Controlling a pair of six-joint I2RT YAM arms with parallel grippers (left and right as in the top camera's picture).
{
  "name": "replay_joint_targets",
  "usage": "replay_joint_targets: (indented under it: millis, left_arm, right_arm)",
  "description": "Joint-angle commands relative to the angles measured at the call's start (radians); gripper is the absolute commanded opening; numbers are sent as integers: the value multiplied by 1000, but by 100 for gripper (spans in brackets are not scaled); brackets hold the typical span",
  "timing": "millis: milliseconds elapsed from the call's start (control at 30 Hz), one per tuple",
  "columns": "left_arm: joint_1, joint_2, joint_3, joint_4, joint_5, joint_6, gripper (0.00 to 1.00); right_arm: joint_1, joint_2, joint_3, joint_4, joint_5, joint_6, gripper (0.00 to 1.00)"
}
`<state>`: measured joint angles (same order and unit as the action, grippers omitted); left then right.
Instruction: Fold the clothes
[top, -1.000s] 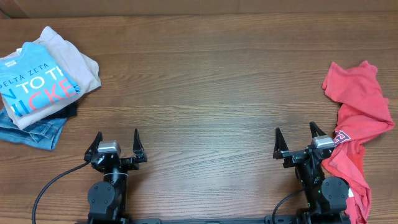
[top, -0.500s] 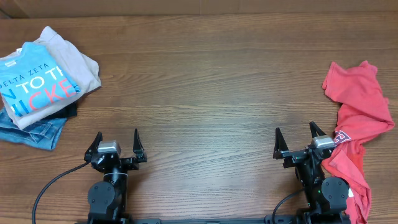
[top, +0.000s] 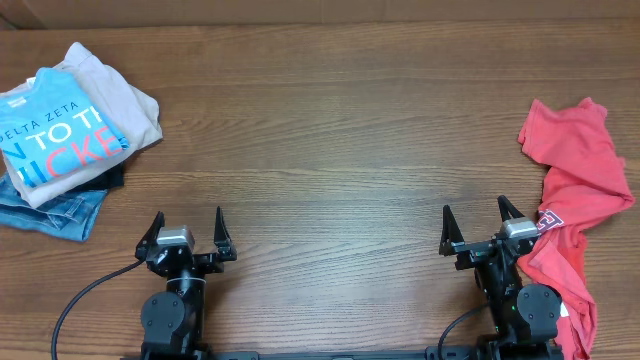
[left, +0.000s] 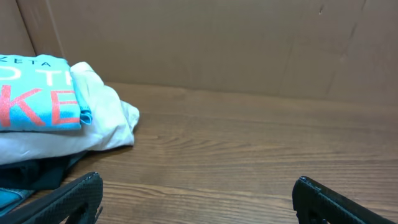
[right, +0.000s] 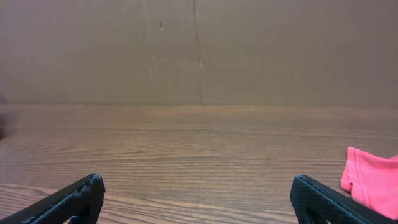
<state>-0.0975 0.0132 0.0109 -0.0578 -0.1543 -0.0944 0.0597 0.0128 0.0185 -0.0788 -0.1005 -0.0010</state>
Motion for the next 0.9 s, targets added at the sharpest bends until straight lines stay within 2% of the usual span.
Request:
replay_joint_targets:
  millis: [0,100,233,500,733,767,833,867]
  left_arm:
    - [6,-9,-6,22,-4,19,100]
    - [6,-9,-4,17,39,-12,100]
    - [6,-9,38,-79,55,-34,100]
    - [6,40,245,-256,53,-32,100]
    - [6,285,479,-391,43,-33,100]
    - [6,367,545,-439,51,-32,100]
    - [6,452,610,-486,52,-33,100]
    - [6,518,659,-525,55,-33,100]
  right_arm:
    - [1,-9,-10,6,-5,1,100]
    - [1,-9,-5,0,2,36,100]
    - [1,-8,35,-49,83,61,100]
    - [1,82,201,-167,189,82,100]
    - [0,338,449,-337,243,129,100]
    - [-11,435,531,-423,277,184,100]
    - [-26,537,607,-500,280,197,100]
    - [-43,645,678,-566,280,196,100]
